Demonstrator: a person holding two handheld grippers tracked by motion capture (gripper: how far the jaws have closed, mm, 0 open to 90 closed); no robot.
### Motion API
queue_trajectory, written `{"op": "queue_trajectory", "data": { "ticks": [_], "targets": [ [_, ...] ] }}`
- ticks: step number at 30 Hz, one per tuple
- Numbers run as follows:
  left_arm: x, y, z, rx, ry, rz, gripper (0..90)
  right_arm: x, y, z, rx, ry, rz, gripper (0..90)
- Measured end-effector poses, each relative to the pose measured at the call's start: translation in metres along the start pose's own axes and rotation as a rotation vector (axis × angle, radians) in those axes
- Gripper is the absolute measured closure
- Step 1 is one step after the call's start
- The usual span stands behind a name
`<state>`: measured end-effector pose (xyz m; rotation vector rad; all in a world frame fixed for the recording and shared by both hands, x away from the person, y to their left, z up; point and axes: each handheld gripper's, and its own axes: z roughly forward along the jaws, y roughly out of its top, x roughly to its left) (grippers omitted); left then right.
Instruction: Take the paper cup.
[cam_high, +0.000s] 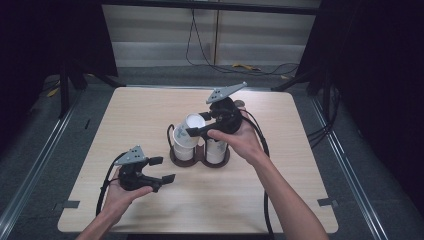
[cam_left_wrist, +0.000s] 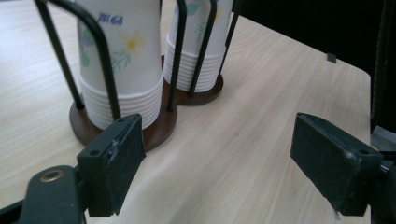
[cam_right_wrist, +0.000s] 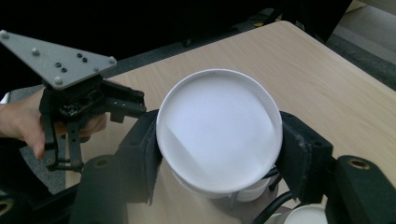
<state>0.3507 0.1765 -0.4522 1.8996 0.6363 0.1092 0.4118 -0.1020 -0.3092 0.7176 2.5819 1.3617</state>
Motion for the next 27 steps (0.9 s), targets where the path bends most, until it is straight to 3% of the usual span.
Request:
{"op": "queue_trajectory", "data": {
  "ticks": [3,7,16,21,27],
  "targets": [
    [0.0,0.004,0.003,-0.005,-0.002,0.021,17.4,0.002,-0.006,-0.001,0.017,-0.007,-0.007,37.9],
    [-0.001,0.007,0.006,-0.037,-0.02,0.015,18.2,0.003,-0.014,-0.006,-0.004,0.004,0.009,37.9],
    [-0.008,0.021,0.017,-0.044,-0.054,0.032,19.5,0.004,-0.034,-0.011,-0.051,0.024,0.05,38.0],
    [-0.008,0.019,0.019,-0.047,-0.056,0.013,17.9,0.006,-0.047,-0.012,-0.055,0.023,0.065,38.0],
    [-0.011,0.016,0.02,-0.045,-0.061,0.025,17.9,0.007,-0.062,-0.011,-0.072,0.032,0.088,38.0]
  ]
}}
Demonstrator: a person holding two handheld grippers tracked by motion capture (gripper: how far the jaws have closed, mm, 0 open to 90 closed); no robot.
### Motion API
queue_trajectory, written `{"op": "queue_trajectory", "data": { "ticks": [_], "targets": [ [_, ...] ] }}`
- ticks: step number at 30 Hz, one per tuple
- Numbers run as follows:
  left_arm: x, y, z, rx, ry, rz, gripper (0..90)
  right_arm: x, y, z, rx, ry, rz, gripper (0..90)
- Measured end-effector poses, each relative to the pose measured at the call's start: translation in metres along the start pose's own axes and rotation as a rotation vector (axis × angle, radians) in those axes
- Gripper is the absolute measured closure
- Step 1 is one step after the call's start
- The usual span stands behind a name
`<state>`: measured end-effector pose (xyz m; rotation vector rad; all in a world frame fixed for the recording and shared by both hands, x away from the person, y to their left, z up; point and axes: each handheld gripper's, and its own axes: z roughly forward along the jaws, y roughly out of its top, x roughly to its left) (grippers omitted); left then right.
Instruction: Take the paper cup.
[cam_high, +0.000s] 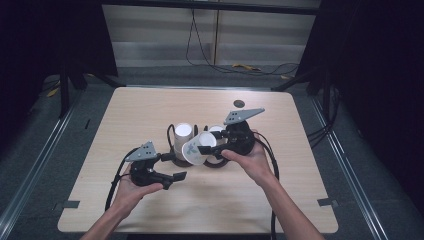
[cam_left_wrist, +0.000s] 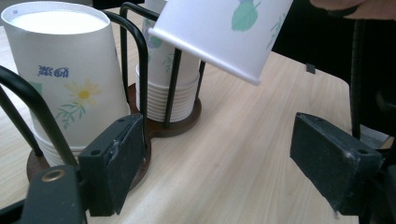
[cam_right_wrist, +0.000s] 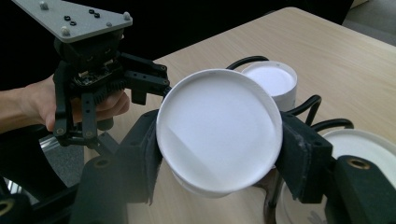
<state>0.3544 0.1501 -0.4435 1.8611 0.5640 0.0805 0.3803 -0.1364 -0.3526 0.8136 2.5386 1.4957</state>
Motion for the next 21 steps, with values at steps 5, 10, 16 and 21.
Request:
{"op": "queue_trajectory", "data": {
  "ticks": [5,10,16,21],
  "targets": [
    [-0.003,-0.004,0.001,0.007,-0.006,0.003,17.8,0.0,-0.01,0.001,-0.012,0.01,0.017,38.1],
    [-0.005,-0.006,0.001,0.014,-0.019,0.009,17.8,0.001,-0.019,0.004,-0.024,0.023,0.032,38.1],
    [-0.006,-0.007,0.002,0.009,-0.028,0.005,17.8,0.002,-0.028,0.006,-0.046,0.031,0.038,38.1],
    [-0.008,-0.007,0.003,0.002,-0.04,0.006,17.4,0.002,-0.034,0.008,-0.06,0.038,0.042,38.1]
  ]
}}
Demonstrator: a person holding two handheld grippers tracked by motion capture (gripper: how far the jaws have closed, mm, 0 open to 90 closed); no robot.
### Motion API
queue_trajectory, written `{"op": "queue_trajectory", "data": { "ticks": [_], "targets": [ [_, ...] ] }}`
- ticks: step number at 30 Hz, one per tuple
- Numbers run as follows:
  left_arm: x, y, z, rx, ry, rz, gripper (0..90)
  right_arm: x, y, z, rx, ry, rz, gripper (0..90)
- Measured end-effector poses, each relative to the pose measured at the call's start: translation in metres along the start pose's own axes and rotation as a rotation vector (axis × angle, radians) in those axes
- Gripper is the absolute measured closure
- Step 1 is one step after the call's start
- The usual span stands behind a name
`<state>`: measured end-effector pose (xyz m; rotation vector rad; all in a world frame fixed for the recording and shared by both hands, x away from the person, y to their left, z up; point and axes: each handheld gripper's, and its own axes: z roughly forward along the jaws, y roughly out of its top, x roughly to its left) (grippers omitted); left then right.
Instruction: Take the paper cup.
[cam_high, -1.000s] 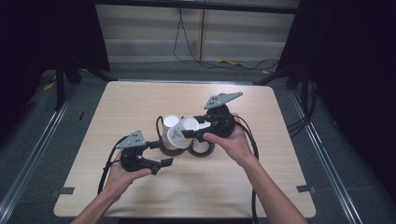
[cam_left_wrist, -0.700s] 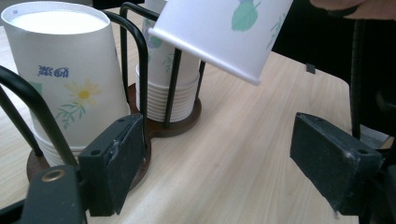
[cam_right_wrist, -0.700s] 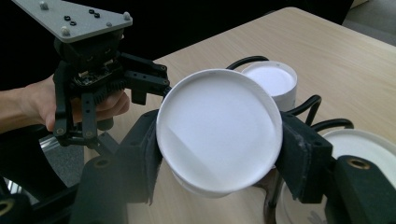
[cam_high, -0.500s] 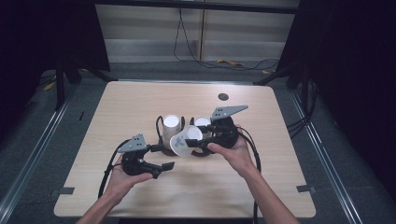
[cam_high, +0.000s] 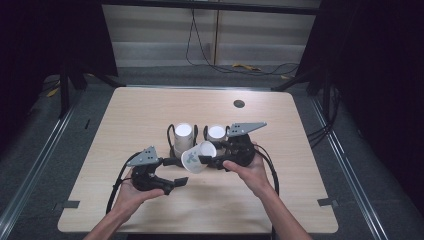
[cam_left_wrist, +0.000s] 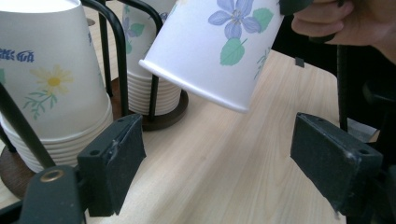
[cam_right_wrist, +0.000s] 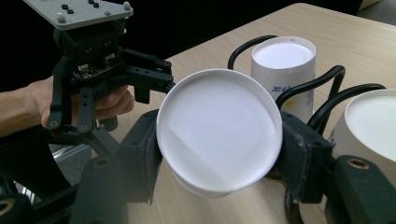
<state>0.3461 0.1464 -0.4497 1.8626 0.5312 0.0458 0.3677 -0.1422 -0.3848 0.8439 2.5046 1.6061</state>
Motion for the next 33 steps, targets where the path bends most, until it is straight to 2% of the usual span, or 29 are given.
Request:
{"op": "queue_trajectory", "data": {
  "ticks": [16,33],
  "targets": [
    [-0.001,0.0,-0.001,-0.007,-0.008,-0.006,15.9,0.002,-0.016,0.002,-0.044,0.028,0.018,38.1],
    [-0.004,0.001,-0.002,-0.019,-0.023,0.008,16.0,0.004,-0.031,0.002,-0.062,0.069,0.021,38.1]
  ]
}}
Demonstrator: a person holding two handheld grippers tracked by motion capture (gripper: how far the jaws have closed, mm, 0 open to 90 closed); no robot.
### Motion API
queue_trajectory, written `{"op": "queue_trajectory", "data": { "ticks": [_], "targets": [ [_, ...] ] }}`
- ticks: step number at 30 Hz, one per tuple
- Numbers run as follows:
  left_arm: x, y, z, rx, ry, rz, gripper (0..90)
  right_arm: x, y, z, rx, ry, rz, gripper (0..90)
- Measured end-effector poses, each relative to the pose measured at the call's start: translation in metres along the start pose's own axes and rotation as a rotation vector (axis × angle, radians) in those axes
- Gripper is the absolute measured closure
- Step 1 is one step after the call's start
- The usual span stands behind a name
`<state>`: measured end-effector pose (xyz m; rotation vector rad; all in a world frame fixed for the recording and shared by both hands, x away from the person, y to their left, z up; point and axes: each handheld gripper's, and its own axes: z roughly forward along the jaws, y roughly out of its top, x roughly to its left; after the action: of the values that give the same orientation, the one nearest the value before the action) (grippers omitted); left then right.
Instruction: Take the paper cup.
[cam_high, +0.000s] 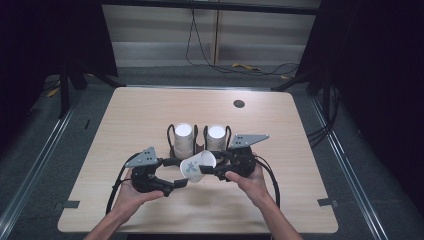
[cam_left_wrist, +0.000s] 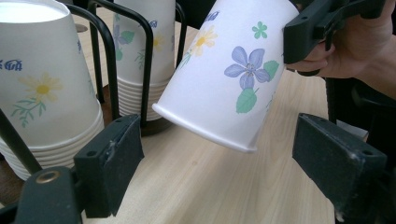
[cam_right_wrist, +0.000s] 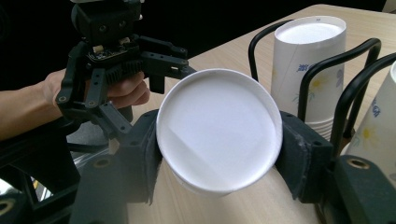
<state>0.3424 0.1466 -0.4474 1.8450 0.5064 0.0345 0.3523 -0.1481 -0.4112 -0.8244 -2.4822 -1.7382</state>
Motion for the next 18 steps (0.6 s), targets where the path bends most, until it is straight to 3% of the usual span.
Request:
{"op": "queue_trajectory", "data": {
  "ticks": [18],
  "targets": [
    [-0.0041,0.0009,0.002,-0.008,-0.016,0.012,15.9,0.0022,-0.0059,0.0054,-0.029,0.077,-0.008,38.1]
  ]
}}
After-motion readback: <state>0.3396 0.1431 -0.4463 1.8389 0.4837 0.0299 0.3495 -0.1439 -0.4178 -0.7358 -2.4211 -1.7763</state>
